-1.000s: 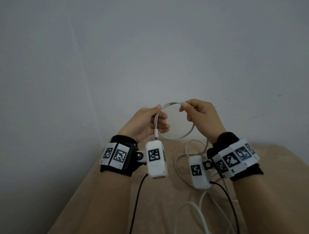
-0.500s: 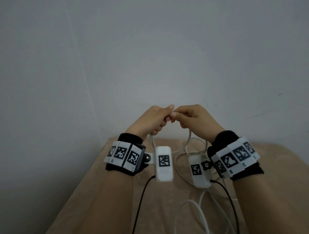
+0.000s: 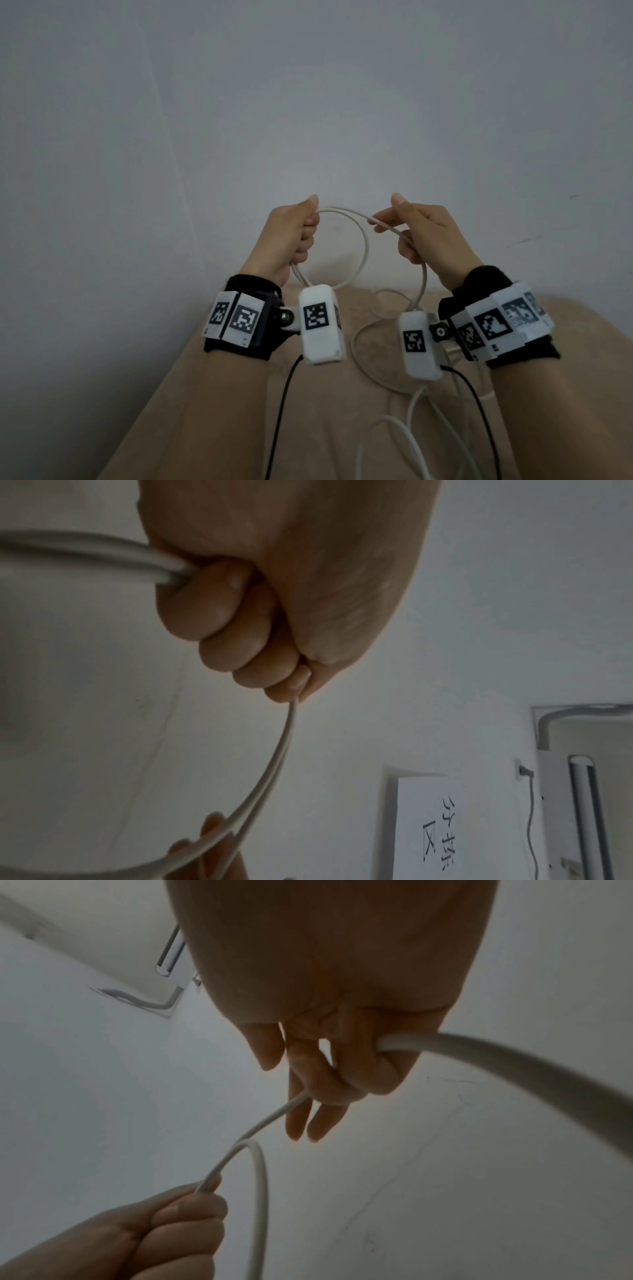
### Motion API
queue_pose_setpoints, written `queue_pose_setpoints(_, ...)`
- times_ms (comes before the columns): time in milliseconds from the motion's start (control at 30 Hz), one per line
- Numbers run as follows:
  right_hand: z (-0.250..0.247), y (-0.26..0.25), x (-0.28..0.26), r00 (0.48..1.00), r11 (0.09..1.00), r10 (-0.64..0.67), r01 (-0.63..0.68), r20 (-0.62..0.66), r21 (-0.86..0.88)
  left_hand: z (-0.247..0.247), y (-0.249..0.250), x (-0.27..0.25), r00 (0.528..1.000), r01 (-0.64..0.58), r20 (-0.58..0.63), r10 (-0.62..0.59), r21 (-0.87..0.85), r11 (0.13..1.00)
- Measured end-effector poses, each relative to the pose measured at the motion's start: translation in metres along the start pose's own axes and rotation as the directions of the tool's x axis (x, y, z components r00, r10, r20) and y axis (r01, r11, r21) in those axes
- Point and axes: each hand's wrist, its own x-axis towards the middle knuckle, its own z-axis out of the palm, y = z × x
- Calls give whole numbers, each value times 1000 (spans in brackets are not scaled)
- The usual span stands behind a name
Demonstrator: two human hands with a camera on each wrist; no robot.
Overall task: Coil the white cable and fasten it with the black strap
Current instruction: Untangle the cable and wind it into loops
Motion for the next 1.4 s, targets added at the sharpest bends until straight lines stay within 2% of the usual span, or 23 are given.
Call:
queue_pose_setpoints(167,-3,2,1,1000,1000,10,-11,-26,-20,-6,0,2,997,17,-76,-21,-60,998)
queue_pose_setpoints(300,-7,-1,1,998,1000,-10,10,-56,-5,-8,3,2,977,-6,-212,-17,-109,994)
queue_pose_setpoints(433,-5,-1,0,999,997,-31,29,-18,-77,-9,3,3,961,-42,-277,-24,-230,972)
queue_pose_setpoints(533,2,2,-1,999,988,-14,21,48,-156,-11,3,4,970,-33,-239,-47,-320,947)
queue_pose_setpoints(633,8,5,-1,994,989,22,-5,111,-148,-11,3,5,980,-14,-190,-61,-367,930)
queue_pose_setpoints(800,17,4,-1,994,993,5,8,112,-116,-8,3,6,989,33,-113,-91,-436,899)
queue_pose_setpoints(1133,21,-4,-2,995,986,-26,9,99,168,3,5,5,985,151,35,-169,-651,744)
queue_pose_setpoints(1233,18,-4,-1,995,992,-42,30,91,125,2,3,6,984,167,55,-169,-609,775)
queue_pose_setpoints(1400,10,-4,-1,996,999,-22,26,87,-40,-4,-2,3,979,206,74,-192,-352,913)
